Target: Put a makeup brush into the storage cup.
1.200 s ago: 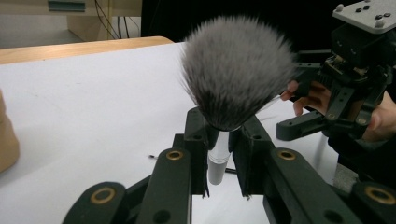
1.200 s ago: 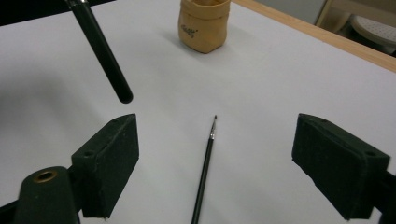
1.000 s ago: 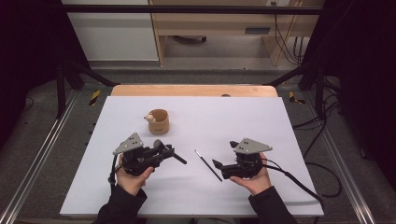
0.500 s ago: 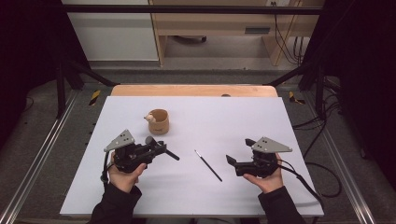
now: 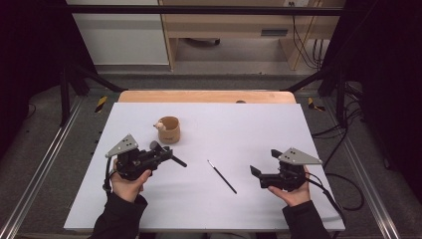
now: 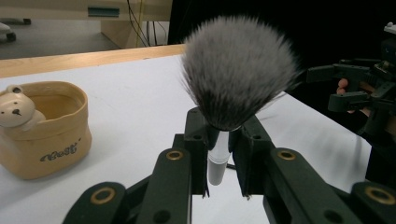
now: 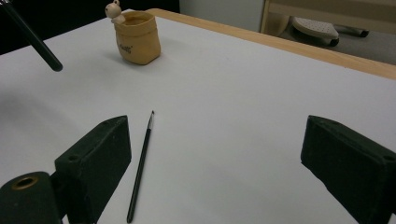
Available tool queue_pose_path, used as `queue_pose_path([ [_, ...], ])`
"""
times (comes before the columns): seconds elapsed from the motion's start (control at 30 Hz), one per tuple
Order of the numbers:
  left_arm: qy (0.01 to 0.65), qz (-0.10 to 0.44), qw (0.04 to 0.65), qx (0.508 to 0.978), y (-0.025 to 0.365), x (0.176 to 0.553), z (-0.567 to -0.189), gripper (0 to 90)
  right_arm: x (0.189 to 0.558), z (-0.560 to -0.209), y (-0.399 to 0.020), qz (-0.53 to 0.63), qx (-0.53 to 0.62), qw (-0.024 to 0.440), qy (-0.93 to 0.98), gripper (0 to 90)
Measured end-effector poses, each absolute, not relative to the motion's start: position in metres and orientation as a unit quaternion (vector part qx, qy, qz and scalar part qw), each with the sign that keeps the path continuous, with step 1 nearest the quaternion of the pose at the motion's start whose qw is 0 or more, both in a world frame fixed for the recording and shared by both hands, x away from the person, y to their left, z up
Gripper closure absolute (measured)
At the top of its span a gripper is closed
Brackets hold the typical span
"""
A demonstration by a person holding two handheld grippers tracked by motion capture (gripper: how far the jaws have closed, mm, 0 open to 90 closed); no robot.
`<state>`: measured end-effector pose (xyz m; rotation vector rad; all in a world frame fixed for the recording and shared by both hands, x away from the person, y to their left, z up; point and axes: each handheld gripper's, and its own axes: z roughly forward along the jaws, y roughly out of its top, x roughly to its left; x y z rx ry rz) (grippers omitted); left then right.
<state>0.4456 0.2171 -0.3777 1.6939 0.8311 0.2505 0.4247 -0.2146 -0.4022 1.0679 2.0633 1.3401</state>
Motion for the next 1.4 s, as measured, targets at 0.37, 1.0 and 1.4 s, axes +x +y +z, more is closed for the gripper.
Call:
queue_pose_path([
  [0.37, 0.352, 0.125, 0.577, 0.727, 0.220, 0.453, -0.365, 76.5, 0.424, -0.403, -0.221, 0.483, 0.401, 0.237, 0.741, 7.1],
  [1.0, 0.354, 0.147, 0.565, 0.730, 0.221, 0.468, -0.346, 76.5, 0.426, -0.403, -0.225, 0.484, 0.414, 0.248, 0.730, 6.2],
  [1.4, 0.356, 0.165, 0.555, 0.733, 0.223, 0.482, -0.336, 76.6, 0.428, -0.405, -0.229, 0.483, 0.420, 0.247, 0.728, 6.3],
])
